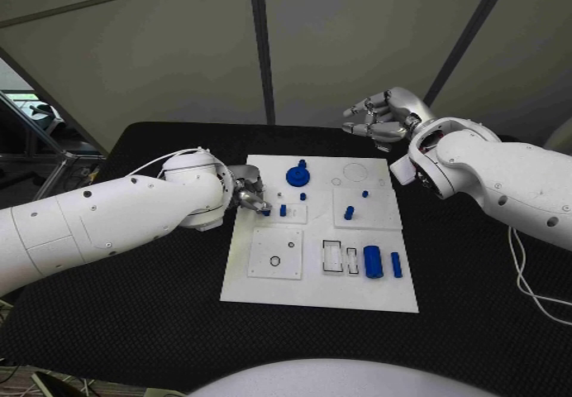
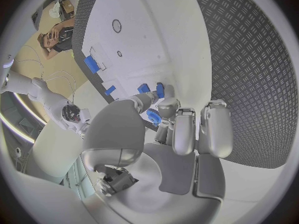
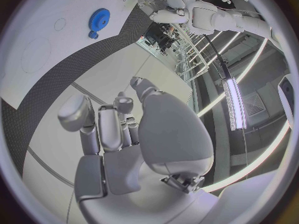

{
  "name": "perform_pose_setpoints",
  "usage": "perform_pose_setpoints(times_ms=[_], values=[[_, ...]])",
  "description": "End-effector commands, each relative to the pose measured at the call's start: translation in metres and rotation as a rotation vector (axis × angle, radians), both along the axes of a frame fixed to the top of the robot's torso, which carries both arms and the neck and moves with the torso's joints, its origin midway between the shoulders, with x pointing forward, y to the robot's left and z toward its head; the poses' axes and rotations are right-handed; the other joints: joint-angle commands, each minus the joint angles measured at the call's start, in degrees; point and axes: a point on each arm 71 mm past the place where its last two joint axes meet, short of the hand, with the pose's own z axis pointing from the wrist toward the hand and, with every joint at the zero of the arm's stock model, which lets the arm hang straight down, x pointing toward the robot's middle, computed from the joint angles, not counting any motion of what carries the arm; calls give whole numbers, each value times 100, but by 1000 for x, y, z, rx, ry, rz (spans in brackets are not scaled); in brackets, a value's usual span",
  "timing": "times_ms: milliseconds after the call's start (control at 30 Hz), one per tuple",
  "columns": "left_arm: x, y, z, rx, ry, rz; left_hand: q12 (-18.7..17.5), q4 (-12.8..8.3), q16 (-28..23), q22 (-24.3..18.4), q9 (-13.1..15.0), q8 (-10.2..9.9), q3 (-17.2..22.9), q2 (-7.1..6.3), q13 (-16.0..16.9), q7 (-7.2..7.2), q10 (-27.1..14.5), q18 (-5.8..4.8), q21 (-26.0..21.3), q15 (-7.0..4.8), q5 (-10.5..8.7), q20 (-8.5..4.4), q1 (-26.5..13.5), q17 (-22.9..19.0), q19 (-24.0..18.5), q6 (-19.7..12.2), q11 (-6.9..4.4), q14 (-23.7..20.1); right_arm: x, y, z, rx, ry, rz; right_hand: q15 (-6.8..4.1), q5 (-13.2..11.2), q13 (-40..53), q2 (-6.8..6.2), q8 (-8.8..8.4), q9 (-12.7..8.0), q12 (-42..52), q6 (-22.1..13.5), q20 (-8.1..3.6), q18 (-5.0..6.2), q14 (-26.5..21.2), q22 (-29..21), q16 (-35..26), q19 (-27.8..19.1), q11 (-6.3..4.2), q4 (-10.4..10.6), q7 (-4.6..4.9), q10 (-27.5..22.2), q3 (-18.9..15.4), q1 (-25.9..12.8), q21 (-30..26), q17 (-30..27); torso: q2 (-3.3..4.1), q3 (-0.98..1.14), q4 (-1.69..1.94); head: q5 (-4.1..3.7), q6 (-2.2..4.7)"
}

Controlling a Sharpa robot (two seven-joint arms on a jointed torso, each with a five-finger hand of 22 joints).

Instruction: Assemble the parts on the task board

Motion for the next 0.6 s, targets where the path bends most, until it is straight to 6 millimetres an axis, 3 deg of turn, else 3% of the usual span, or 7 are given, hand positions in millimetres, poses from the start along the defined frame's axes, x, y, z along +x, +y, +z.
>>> perform_pose_setpoints(times_ms=[33,267,300,367,400,600], values=[[-2,-1,-6,28,23,-11,27,-792,25,613,4,18,818,-7,3,-27,74,-181,32,-50,40,-11,16,774,63,-3,-40,384,0,1,1,0,-1,8,-34,31,-8,19,31,-9,0,-10,-37,81,134,-4,-21,7,3,6,3,-37,15,-55,-33,-4,1,1,-2,2,-5],[-1,-4,-7,23,34,-14,55,-787,27,617,11,31,829,-19,37,-32,100,-182,35,-52,52,-14,-16,777,66,6,-43,385,0,2,1,1,-1,8,-34,31,-8,19,31,-9,0,-10,-37,81,134,-4,-21,7,3,6,3,-37,15,-55,-33,-4,3,5,-4,-1,-14],[-1,-4,-7,20,38,-14,70,-786,27,621,18,44,844,-36,54,-41,116,-182,37,-57,101,-18,-52,777,69,17,-51,385,0,2,1,0,-1,8,-34,31,-8,19,31,-9,0,-10,-37,81,134,-4,-21,7,3,6,3,-37,15,-55,-33,-4,1,2,-3,-3,-18],[-1,-5,-8,14,48,-14,120,-758,25,638,55,109,828,-122,113,-80,173,-187,49,-73,580,-32,-211,776,77,81,-78,385,0,1,1,0,-1,7,-34,31,-8,19,31,-9,0,-10,-37,81,134,-4,-21,7,3,6,3,-37,15,-55,-33,-4,-1,3,-1,-15,-27],[-1,-5,-8,11,53,-15,137,-748,25,645,75,140,795,-143,131,-97,194,-188,53,-79,668,-37,-263,777,81,105,-90,385,0,1,1,0,0,7,-34,31,-8,19,31,-9,0,-10,-37,81,134,-4,-21,7,3,6,3,-37,15,-55,-33,-4,-2,2,1,-18,-25],[0,-4,-9,10,69,-16,169,-734,25,669,123,207,724,-156,162,-139,241,-194,75,-99,730,-54,-349,777,95,149,-120,387,1,1,1,0,-1,6,-34,31,-8,19,31,-9,0,-10,-37,81,134,-4,-21,7,3,6,3,-37,15,-55,-33,-4,-3,2,-1,-12,-34]])
